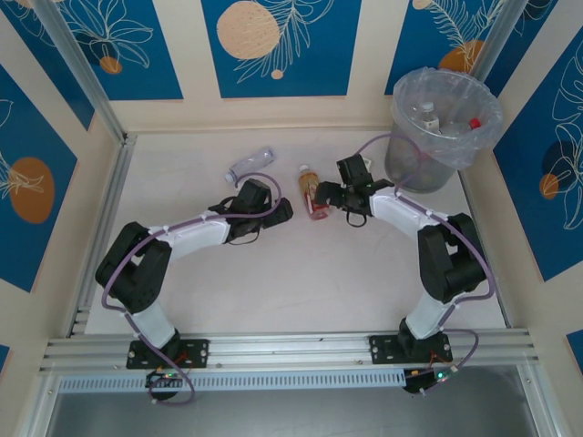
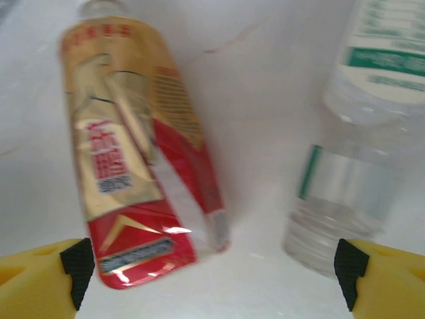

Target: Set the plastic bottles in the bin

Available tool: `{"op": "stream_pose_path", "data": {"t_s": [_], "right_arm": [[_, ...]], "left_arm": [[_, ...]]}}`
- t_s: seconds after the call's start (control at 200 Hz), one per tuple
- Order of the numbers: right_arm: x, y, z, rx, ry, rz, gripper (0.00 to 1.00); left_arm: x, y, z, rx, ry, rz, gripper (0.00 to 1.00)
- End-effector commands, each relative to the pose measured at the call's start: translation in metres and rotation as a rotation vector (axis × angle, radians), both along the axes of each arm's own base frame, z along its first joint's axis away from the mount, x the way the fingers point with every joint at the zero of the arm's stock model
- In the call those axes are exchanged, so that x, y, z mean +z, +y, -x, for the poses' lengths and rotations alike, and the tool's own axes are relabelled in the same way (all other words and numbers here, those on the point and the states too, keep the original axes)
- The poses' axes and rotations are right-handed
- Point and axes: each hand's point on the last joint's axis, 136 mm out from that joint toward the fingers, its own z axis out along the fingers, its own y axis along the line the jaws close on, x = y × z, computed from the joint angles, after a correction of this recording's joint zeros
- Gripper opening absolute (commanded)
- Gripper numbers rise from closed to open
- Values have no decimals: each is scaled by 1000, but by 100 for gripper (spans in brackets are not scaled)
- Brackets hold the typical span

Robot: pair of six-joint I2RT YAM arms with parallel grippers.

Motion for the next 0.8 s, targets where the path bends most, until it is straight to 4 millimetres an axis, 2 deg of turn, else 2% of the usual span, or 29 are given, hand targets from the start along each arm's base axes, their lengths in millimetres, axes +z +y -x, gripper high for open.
{"op": "stream_pose_path", "data": {"t_s": [0.0,0.135,0.225,0.325,0.435,0.58,0.795], "right_arm": [[13,39,-12,166,-64,-83,99],[-4,59,-13,268,-24,-49,99],[-17,60,-16,284,4,25,99],[-32,51,-20,269,47,120,99],[-37,48,-23,289,71,167,99],[-39,54,-27,336,111,179,99],[-41,67,-38,254,199,48,99]], "left_arm": [[-10,10,3,57,45,7,100],[-15,19,2,104,60,23,100],[-16,25,2,118,62,22,100],[-15,29,2,123,62,15,100],[-15,31,3,124,61,7,100],[-16,31,3,117,63,4,100],[-17,32,4,117,64,-2,100]]}}
